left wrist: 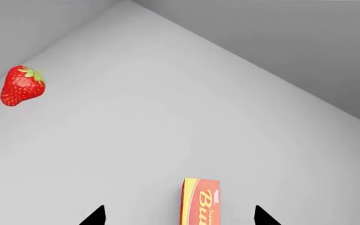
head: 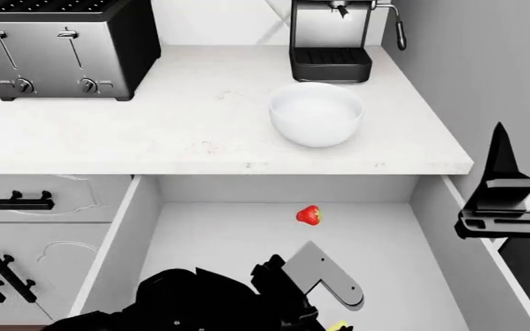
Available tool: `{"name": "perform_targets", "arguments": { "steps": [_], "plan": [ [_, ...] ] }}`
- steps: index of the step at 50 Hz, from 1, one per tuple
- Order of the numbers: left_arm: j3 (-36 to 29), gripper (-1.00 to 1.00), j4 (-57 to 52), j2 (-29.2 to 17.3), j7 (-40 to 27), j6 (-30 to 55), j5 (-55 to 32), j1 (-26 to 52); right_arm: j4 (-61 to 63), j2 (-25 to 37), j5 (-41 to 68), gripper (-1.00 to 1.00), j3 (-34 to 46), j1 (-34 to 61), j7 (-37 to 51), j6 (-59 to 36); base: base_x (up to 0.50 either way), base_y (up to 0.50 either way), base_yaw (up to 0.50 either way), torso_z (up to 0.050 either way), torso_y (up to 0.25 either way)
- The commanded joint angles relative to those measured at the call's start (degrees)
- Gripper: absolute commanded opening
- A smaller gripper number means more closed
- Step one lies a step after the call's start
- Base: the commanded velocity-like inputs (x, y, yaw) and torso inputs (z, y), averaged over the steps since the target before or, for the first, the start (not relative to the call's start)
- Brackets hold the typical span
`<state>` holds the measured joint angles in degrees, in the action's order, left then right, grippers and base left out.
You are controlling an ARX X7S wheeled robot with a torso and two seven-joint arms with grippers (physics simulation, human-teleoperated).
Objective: Place the bar in the bowl and close the drawer.
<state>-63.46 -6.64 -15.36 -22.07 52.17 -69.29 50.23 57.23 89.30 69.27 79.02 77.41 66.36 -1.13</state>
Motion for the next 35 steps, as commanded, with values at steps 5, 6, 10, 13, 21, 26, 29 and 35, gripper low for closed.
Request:
{"name": "perform_targets", "arguments": {
  "steps": [5, 6, 10, 13, 21, 26, 29, 35],
  "plan": [
    [-2.21, 1.00, 3.09, 2.70, 1.39, -0.85, 2.17, -0.51, -0.56, 0.61, -1.40, 1.00, 0.89, -1.41, -0.21, 2.02, 0.00, 0.00, 0.00, 0.000, 0.000],
    [-2.32, 1.00, 3.34, 2.84, 1.44, -0.93, 2.33, -0.54, -0.65, 0.61, -1.39, 1.00, 0.90, -1.46, -0.22, 2.13, 0.00, 0.00, 0.00, 0.000, 0.000],
    [-3.10, 1.00, 4.35, 3.46, 1.85, -1.22, 3.12, -0.79, -0.56, 0.64, -1.58, 1.00, 0.93, -1.61, -0.17, 2.27, 0.00, 0.00, 0.00, 0.000, 0.000],
    [-3.51, 1.00, 5.80, 4.12, 2.54, -1.70, 3.73, -0.93, -0.60, 0.67, -1.64, 1.00, 0.96, -1.72, -0.06, 2.47, 0.00, 0.00, 0.00, 0.000, 0.000],
    [-4.67, 1.00, 9.99, 5.62, 4.46, -3.20, 5.56, -1.45, -0.90, 0.68, -2.35, 1.00, 1.41, -2.39, 0.19, 3.42, 0.00, 0.00, 0.00, 0.000, 0.000],
    [-5.61, 1.00, 12.08, 6.33, 5.50, -4.14, 6.76, -2.02, -1.14, 0.69, -2.83, 1.00, 1.74, -2.85, 0.45, 3.90, 0.00, 0.00, 0.00, 0.000, 0.000],
    [-6.04, 1.00, 12.72, 6.72, 5.65, -4.46, 7.16, -2.42, -1.33, 0.69, -3.26, 1.00, 2.01, -3.20, 0.59, 4.35, 0.00, 0.00, 0.00, 0.000, 0.000],
    [-6.98, 1.00, 13.00, 7.40, 5.78, -4.75, 7.54, -3.39, -1.69, 0.68, -3.75, 1.00, 2.39, -3.73, 0.41, 4.84, 0.00, 0.00, 0.00, 0.000, 0.000]
  ]
}}
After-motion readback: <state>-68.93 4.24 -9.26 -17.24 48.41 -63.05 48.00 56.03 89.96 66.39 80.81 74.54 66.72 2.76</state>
